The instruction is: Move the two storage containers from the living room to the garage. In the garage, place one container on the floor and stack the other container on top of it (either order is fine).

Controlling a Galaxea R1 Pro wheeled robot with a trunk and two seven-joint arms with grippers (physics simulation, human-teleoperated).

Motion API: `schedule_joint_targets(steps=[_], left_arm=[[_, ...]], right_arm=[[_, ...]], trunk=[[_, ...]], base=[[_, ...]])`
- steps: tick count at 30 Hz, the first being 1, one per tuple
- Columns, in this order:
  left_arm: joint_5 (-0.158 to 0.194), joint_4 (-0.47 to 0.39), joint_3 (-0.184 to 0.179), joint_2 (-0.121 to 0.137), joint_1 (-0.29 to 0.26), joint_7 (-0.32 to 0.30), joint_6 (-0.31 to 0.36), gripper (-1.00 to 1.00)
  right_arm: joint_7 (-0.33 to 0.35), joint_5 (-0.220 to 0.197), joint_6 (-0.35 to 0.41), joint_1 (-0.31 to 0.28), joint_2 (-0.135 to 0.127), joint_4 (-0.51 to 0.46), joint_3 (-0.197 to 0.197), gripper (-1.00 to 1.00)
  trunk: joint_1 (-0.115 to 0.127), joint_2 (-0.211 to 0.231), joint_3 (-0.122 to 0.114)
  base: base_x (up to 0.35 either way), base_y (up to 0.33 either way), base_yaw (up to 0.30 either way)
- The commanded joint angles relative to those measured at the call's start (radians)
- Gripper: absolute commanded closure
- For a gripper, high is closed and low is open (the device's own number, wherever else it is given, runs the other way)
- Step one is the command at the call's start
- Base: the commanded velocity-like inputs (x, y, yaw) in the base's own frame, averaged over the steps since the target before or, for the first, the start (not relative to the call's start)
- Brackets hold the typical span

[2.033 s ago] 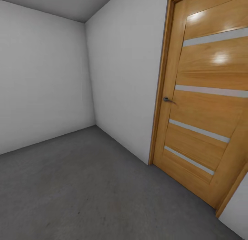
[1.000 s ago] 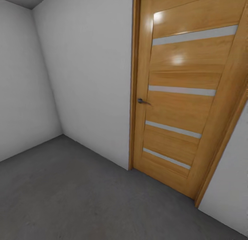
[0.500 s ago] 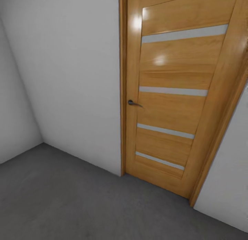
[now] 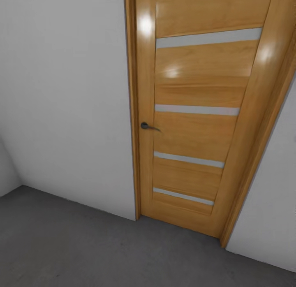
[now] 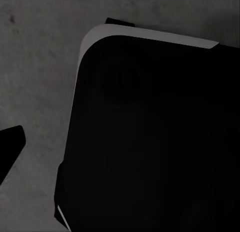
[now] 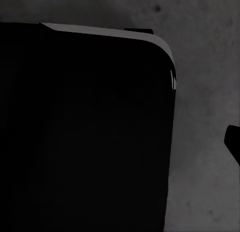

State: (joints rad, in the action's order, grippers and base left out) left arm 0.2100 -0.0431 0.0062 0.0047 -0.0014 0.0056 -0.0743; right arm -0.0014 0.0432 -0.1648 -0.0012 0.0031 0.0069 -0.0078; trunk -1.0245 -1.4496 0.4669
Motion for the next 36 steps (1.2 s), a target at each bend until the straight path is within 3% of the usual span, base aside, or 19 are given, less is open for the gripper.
schedule_joint_targets(steps=[1, 11, 20, 36], left_arm=[[0.005, 0.0, 0.0, 0.0, 0.0, 0.001, -0.002, -1.0], [0.005, 0.0, 0.0, 0.0, 0.0, 0.002, -0.002, -1.0], [0.005, 0.0, 0.0, 0.0, 0.0, 0.002, -0.002, -1.0], [0.005, 0.0, 0.0, 0.001, 0.0, 0.001, -0.002, -1.0]], right_arm=[[0.0, 0.004, -0.004, 0.0, 0.0, 0.001, -0.002, -1.0], [0.0, 0.004, -0.004, 0.0, 0.0, 0.001, -0.001, -1.0], [0.0, 0.004, -0.004, 0.0, 0.0, 0.001, -0.001, -1.0], [0.0, 0.005, -0.004, 0.0, 0.0, 0.001, -0.002, -1.0]], trunk=[[-0.001, 0.0, 0.001], [-0.001, 0.0, 0.001], [-0.001, 0.0, 0.001], [-0.001, 0.0, 0.001]], base=[[0.293, 0.223, -0.286], [0.293, 0.204, -0.286], [0.239, 0.035, -0.286], [0.025, 0.0, -0.265]])
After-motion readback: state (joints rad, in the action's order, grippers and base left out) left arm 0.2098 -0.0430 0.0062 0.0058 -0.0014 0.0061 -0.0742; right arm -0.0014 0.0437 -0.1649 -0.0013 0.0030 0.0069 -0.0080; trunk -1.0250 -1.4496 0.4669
